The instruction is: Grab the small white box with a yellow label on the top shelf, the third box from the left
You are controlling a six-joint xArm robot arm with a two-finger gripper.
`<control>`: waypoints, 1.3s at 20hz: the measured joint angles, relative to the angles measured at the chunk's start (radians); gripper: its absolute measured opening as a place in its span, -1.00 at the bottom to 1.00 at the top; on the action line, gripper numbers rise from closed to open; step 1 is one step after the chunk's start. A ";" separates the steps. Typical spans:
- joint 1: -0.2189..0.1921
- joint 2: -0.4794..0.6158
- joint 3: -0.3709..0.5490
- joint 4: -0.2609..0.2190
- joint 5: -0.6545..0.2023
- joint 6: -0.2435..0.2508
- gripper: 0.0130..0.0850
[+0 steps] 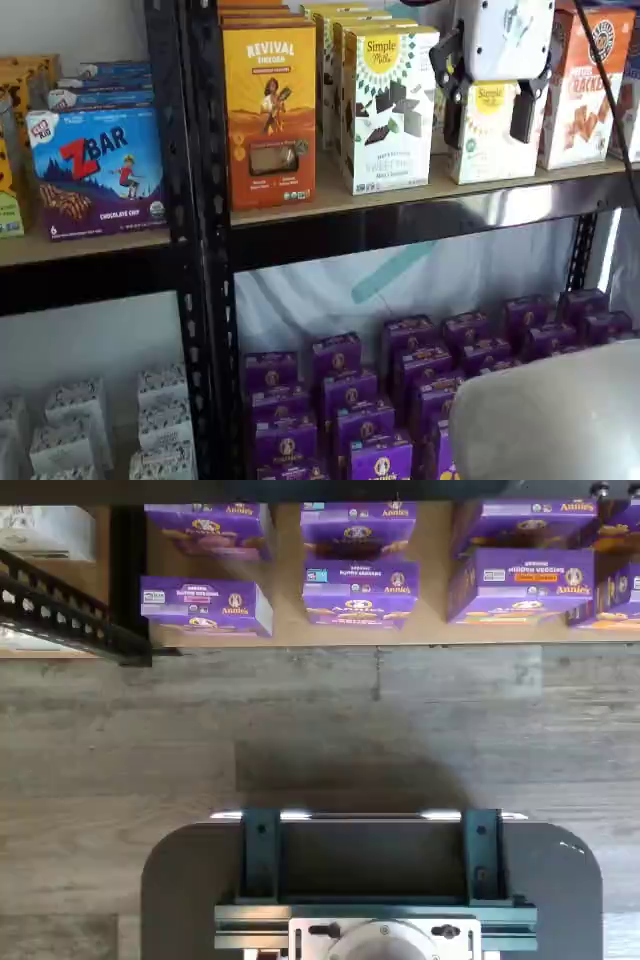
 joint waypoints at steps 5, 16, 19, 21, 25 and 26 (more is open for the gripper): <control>0.002 0.011 -0.009 -0.006 0.018 0.000 1.00; -0.128 0.039 0.025 -0.039 -0.122 -0.139 1.00; -0.208 0.075 0.022 -0.021 -0.195 -0.213 1.00; -0.256 0.118 0.005 -0.016 -0.238 -0.259 1.00; -0.324 0.201 -0.041 -0.002 -0.298 -0.326 1.00; -0.335 0.218 -0.052 0.000 -0.305 -0.337 1.00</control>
